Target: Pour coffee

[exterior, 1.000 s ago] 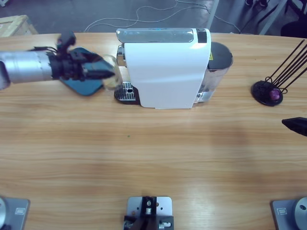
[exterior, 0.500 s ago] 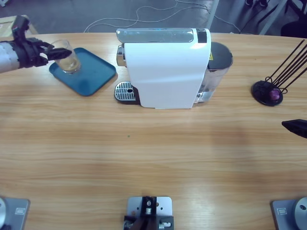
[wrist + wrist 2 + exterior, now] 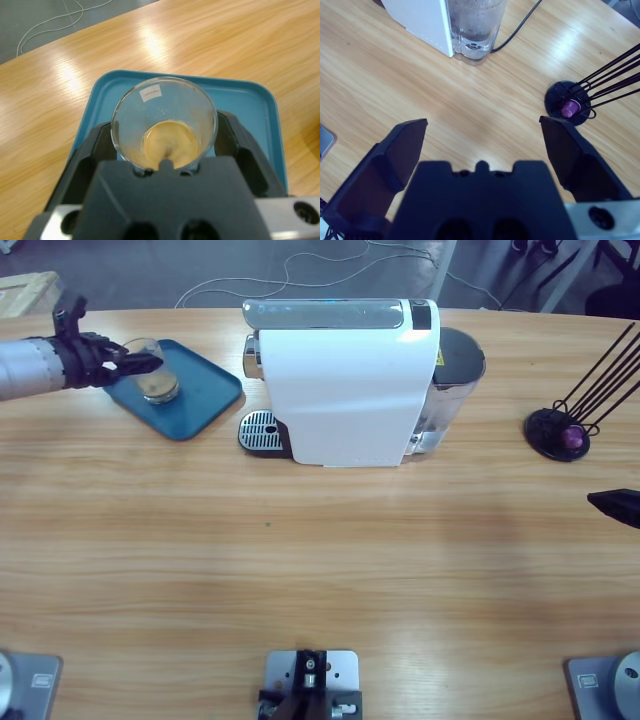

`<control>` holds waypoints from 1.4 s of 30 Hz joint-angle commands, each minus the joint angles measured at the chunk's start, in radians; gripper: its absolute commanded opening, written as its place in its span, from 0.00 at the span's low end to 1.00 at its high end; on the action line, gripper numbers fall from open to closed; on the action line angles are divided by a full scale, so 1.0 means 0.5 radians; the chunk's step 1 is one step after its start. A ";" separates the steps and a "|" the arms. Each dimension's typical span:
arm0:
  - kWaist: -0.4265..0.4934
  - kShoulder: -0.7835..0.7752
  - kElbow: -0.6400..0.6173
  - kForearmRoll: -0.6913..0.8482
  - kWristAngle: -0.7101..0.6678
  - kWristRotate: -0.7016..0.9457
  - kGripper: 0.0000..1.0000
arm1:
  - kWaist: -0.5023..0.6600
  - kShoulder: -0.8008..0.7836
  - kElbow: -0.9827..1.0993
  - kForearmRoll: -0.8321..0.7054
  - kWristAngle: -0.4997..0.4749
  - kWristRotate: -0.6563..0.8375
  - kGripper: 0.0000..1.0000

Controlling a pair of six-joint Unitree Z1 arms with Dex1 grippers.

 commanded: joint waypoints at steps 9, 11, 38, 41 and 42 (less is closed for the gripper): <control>-0.019 -0.021 0.140 -0.019 -0.014 -0.077 0.98 | 0.013 -0.097 0.072 -0.012 -0.039 -0.025 1.00; -0.005 -0.153 0.189 -0.019 -0.006 -0.077 0.98 | 0.013 -0.110 0.077 -0.015 -0.043 -0.025 1.00; -0.870 -2.374 0.219 1.947 -0.041 -0.643 1.00 | 0.013 -0.250 0.051 0.074 -0.123 -0.020 1.00; -0.870 -2.729 0.351 1.922 -0.032 -0.635 1.00 | 0.013 -0.263 0.054 0.074 -0.127 -0.009 1.00; -0.870 -2.764 0.360 1.933 -0.025 -0.635 1.00 | 0.013 -0.265 0.054 0.074 -0.127 -0.006 1.00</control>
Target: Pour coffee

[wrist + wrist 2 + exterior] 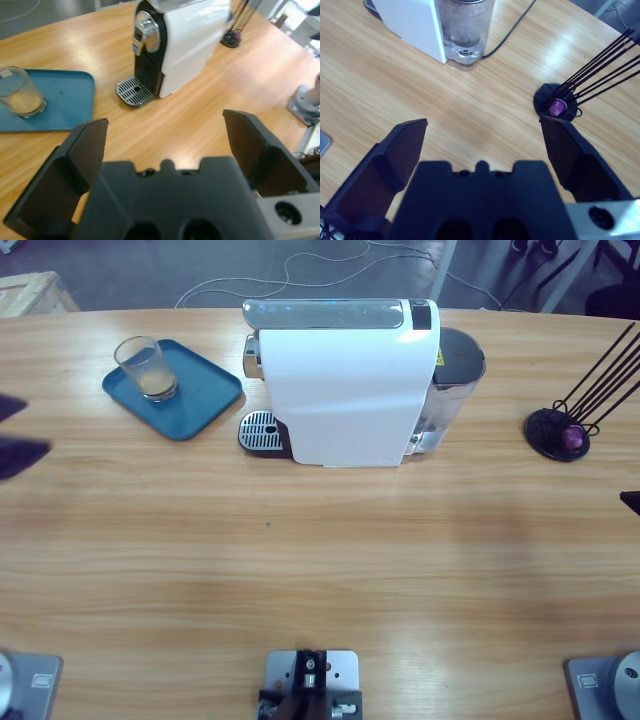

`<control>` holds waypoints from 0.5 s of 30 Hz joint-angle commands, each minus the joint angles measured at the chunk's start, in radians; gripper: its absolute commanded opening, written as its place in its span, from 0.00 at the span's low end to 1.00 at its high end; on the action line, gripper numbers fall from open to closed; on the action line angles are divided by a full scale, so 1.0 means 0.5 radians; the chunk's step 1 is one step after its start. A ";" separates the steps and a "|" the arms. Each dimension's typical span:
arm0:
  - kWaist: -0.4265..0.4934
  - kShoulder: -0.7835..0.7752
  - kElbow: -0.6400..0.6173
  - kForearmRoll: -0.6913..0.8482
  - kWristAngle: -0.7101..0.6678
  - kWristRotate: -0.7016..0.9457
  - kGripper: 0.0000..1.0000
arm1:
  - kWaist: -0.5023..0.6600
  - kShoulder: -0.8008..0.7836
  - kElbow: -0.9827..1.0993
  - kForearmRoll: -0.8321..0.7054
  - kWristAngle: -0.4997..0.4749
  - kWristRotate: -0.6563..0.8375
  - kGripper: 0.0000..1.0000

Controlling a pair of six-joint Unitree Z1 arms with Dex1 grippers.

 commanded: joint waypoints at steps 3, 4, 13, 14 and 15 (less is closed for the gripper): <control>-0.023 -0.448 0.257 0.090 -0.079 -0.010 1.00 | 0.013 -0.071 0.021 0.029 -0.052 0.005 1.00; -0.023 -0.413 0.241 0.098 -0.084 -0.011 1.00 | 0.013 -0.092 0.026 0.027 -0.051 0.005 1.00; -0.023 -0.283 0.122 0.310 0.044 0.096 1.00 | 0.013 -0.068 -0.012 0.092 -0.072 0.021 1.00; -0.023 -0.270 0.092 0.358 0.077 0.123 1.00 | 0.013 -0.064 -0.030 0.126 -0.078 0.021 1.00; -0.023 -0.270 0.066 0.401 0.122 0.145 1.00 | 0.013 -0.060 -0.037 0.143 -0.084 0.021 1.00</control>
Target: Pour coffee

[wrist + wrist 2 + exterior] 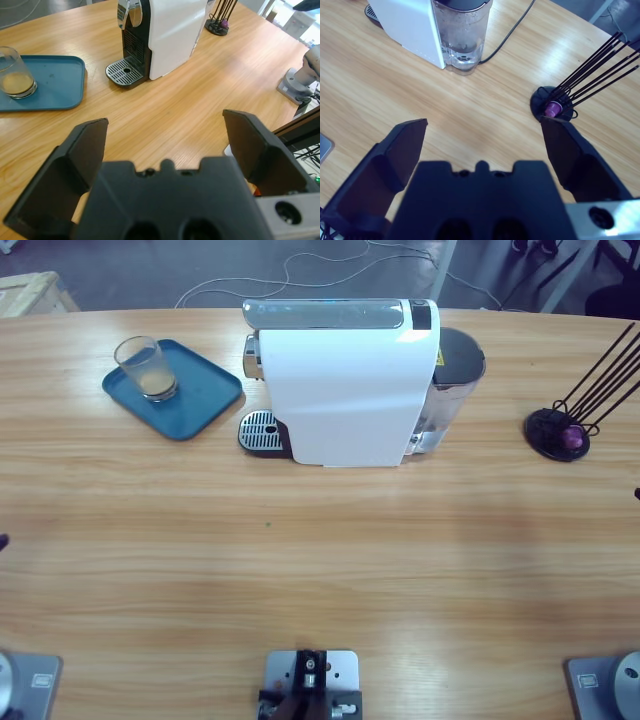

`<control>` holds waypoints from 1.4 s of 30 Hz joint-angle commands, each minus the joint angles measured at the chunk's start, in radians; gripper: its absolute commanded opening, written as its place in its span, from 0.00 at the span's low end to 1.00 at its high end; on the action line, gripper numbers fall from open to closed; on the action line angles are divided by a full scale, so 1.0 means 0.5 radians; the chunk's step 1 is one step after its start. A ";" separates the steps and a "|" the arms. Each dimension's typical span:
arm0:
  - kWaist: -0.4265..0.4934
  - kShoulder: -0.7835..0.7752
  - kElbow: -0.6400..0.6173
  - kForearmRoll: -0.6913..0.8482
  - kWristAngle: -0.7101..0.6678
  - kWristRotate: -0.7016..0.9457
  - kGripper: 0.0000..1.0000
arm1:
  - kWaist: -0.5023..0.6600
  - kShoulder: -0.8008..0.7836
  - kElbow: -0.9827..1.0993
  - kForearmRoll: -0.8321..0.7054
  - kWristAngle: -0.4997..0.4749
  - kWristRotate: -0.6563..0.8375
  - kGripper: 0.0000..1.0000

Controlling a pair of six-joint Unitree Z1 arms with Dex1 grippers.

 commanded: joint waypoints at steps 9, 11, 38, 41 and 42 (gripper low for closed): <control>-0.016 0.049 -0.071 0.186 0.239 0.111 1.00 | 0.013 0.004 -0.040 0.197 -0.062 0.015 1.00; -0.016 0.099 -0.088 0.193 0.236 0.111 1.00 | 0.013 -0.028 -0.032 0.194 -0.062 0.015 1.00; -0.090 0.029 -0.134 0.290 0.343 0.106 1.00 | 0.007 -0.139 0.003 0.164 -0.058 0.037 1.00; -0.090 0.035 -0.151 0.317 0.340 0.105 1.00 | 0.007 -0.150 0.007 0.161 -0.061 0.041 1.00; -0.090 0.035 -0.151 0.317 0.340 0.105 1.00 | 0.007 -0.150 0.008 0.160 -0.061 0.043 1.00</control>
